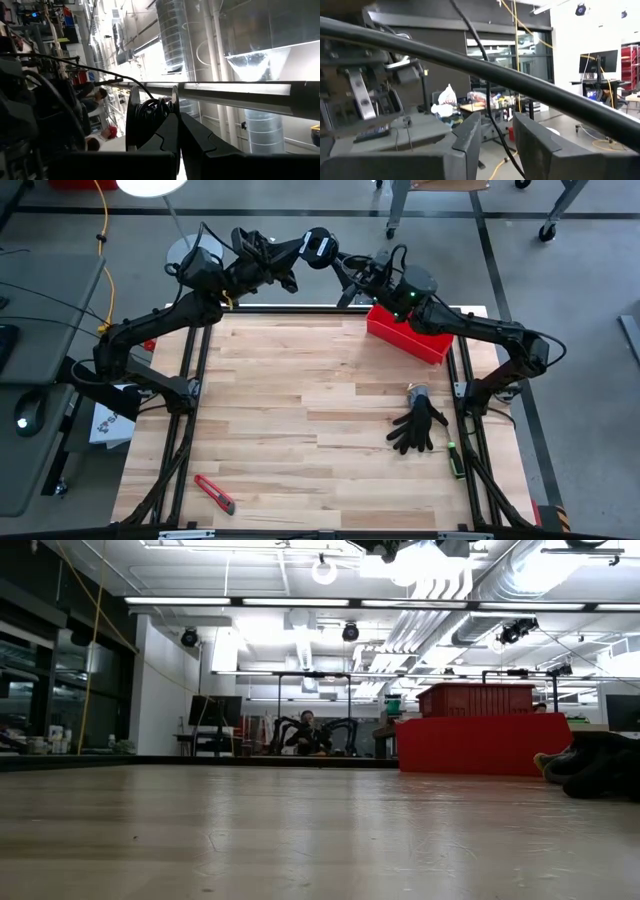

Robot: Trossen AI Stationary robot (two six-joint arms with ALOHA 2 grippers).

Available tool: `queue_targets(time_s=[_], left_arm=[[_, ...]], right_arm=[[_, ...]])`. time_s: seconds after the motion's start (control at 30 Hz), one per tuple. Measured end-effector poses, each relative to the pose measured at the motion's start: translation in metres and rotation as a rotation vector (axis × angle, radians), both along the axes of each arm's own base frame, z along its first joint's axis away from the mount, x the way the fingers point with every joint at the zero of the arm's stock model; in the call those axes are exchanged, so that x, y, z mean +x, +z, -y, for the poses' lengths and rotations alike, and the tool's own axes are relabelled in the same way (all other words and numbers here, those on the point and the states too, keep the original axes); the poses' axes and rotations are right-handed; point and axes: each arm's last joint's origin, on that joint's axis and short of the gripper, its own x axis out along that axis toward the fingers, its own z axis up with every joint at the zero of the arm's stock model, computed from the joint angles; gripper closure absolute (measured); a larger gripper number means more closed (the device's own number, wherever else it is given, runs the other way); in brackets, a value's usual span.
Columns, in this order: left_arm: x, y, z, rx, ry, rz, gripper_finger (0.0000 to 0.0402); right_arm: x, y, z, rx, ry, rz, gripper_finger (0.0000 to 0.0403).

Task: Coil cords
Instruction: Coil the black wire on the spool

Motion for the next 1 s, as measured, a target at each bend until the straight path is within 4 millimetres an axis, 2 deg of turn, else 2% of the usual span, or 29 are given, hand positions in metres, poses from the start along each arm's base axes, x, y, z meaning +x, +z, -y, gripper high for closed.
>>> queue_targets(time_s=[0.33,0.4,0.5,0.57,0.73,1.0], left_arm=[[0.001,0.000,0.002,0.000,-0.005,-0.002,0.0401],[0.001,0.000,0.002,-0.001,-0.006,-0.002,0.0401],[0.002,-0.001,0.003,-0.012,-0.018,-0.010,0.0401],[0.003,-0.003,0.003,-0.039,-0.039,-0.024,0.0401],[0.006,-0.004,0.007,-0.074,-0.068,-0.020,0.0401],[0.022,-0.013,0.014,-0.187,-0.111,-0.015,0.0401]], right_arm=[[0.000,0.000,0.000,0.002,-0.015,0.004,0.0313],[0.000,0.001,0.000,0.000,-0.015,0.010,0.0328],[0.000,0.001,-0.001,-0.003,-0.003,0.013,0.0377],[0.001,0.002,-0.004,-0.007,0.008,0.030,0.0395],[0.003,0.008,-0.015,-0.023,0.070,0.083,0.0400],[0.012,0.002,-0.024,-0.012,0.156,0.073,0.0402]])
